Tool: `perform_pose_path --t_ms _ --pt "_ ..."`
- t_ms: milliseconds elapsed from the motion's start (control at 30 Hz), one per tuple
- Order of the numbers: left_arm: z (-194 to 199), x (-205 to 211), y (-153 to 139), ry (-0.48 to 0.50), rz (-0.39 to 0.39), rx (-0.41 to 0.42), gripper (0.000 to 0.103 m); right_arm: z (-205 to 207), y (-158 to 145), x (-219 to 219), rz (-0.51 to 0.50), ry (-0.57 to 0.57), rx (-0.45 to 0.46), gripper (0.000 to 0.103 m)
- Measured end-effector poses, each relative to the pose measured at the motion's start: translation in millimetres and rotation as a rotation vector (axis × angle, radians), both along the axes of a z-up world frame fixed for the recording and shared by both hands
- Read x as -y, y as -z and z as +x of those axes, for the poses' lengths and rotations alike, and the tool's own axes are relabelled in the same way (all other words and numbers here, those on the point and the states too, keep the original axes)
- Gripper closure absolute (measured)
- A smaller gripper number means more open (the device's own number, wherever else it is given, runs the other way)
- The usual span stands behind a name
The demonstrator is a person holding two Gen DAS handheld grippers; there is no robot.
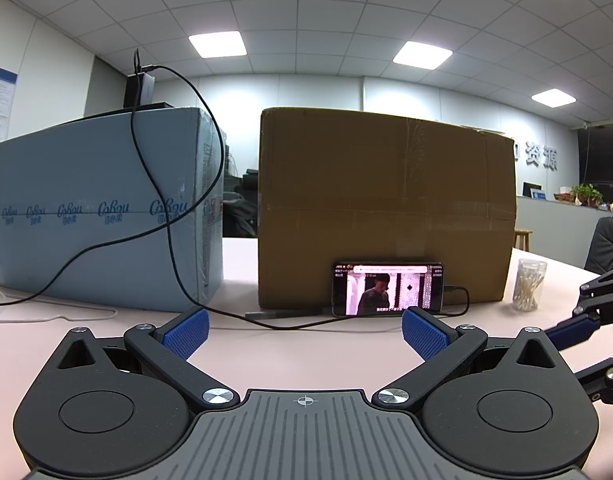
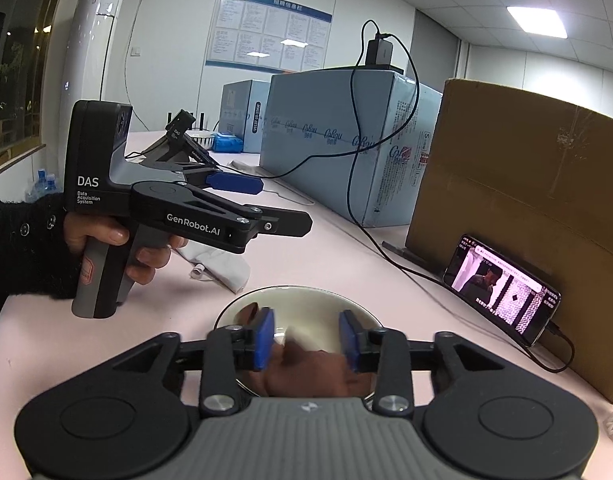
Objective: Clean bowl
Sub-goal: 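Lower the held cloth into the dark blue bowl with the right gripper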
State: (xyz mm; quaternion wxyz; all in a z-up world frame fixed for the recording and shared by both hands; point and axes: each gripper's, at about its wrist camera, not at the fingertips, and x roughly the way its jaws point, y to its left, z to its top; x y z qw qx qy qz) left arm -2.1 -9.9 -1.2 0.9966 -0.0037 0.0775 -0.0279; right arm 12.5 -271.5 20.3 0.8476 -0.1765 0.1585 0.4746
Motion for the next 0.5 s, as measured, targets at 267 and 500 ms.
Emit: perform_pose_path --t_ms 267,500 --pt "0 0 0 0.0 0.0 -0.001 0.0 1 -2 -5 -0.055 -0.029 -0.004 0.056" --pt "1 0 0 0.012 -0.002 -0.005 0.0 8 -7 -15 -0.156 -0.066 -0.025 0.058"
